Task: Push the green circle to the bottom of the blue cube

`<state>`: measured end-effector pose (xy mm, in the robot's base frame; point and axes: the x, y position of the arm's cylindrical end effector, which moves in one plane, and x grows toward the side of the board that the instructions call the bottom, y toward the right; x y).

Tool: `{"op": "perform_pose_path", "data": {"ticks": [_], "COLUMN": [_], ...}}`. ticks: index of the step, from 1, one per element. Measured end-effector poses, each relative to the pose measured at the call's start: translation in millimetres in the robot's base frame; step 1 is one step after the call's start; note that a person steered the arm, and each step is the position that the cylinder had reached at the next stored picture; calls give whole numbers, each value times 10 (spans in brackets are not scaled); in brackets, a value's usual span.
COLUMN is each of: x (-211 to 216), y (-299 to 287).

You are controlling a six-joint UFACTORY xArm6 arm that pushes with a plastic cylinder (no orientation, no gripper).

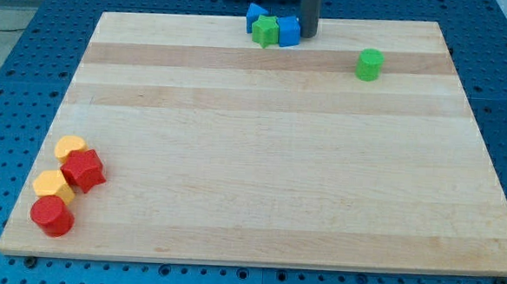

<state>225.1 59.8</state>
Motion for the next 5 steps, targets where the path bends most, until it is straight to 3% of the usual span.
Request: {"op": "perform_pose_path", "data": {"ticks": [1,4,5], "x": [19,1097,1259], "y": [60,228,578]}}
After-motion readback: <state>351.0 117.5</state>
